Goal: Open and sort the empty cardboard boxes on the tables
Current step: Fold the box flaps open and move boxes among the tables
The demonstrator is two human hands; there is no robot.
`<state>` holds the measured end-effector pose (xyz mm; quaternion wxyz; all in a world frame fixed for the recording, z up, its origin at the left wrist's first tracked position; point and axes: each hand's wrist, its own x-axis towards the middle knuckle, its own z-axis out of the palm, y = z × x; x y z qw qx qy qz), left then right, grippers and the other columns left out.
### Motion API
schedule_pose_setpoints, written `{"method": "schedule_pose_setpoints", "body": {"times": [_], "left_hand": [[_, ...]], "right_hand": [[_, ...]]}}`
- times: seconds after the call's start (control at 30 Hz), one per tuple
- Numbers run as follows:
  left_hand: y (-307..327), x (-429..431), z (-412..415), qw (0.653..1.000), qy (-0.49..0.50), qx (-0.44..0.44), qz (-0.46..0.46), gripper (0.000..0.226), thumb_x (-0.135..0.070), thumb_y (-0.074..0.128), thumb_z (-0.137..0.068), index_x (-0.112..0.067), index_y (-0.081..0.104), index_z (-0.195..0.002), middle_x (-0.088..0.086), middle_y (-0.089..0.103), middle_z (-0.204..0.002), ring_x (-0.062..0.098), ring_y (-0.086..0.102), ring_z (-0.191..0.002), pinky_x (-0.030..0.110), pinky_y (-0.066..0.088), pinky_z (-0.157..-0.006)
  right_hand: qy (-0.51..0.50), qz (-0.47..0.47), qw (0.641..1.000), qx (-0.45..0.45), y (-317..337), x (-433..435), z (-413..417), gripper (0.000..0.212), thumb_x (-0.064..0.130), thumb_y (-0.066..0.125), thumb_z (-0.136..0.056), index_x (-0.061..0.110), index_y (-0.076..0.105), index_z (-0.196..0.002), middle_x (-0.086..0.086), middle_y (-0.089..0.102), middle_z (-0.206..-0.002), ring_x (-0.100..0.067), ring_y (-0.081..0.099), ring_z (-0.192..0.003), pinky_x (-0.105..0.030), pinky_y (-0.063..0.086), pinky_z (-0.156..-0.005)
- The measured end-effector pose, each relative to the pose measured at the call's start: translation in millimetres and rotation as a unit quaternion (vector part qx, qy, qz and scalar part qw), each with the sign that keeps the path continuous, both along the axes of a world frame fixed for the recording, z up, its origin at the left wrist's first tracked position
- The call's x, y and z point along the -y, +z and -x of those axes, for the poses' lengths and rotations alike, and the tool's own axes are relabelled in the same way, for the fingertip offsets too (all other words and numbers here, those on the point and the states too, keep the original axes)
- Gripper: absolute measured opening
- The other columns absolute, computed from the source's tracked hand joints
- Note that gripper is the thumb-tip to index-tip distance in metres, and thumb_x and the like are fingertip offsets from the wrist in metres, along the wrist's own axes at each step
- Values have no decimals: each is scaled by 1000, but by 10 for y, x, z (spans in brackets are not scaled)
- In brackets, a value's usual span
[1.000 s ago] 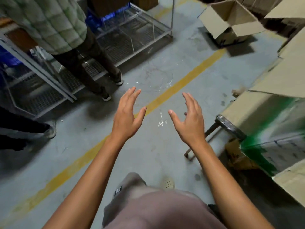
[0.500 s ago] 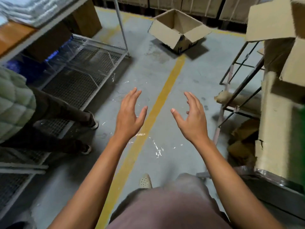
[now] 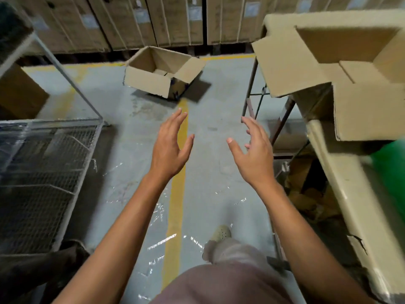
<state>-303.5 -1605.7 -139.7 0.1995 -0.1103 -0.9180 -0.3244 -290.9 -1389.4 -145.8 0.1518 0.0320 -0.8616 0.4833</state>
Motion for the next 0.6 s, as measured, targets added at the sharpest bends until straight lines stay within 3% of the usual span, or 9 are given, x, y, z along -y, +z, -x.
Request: {"method": "schedule_pose_setpoints", "body": {"times": [0.17, 0.27, 0.43, 0.6], "left_hand": [[344, -237, 1145, 997, -71, -28, -6, 52, -21, 60, -94, -7, 48, -142, 10, 46, -150, 26, 41, -139, 33, 31, -115], [555, -426, 1794, 993, -103, -51, -6, 51, -23, 59, -94, -7, 49, -142, 12, 49, -147, 26, 43, -137, 35, 33, -114], [897, -883, 2773, 979, -190, -77, 7, 50, -23, 58, -96, -6, 48, -142, 10, 53, -142, 26, 46, -133, 22, 28, -109], [1016, -1466, 3745, 954, -294, -65, 11, 55, -26, 57, -97, -9, 41, -147, 9, 49, -146, 25, 43, -135, 30, 31, -110]], "right_hand": [[-65, -20, 997, -30, 473, -171, 807, 59, 39, 60, -90, 14, 51, -142, -8, 44, -152, -21, 37, -143, -51, 41, -109], [-99, -32, 993, -52, 719, -336, 1257, 58, 39, 61, -91, 17, 51, -143, -6, 44, -151, -23, 42, -139, -52, 46, -104], [-189, -48, 979, -60, 934, -643, 1870, 60, 42, 59, -88, 19, 51, -142, -6, 42, -153, -24, 43, -137, -53, 48, -100], [-303, -88, 948, -44, 991, -974, 2359, 60, 43, 56, -89, 19, 50, -144, -8, 40, -155, -24, 35, -142, -46, 40, -111]]}}
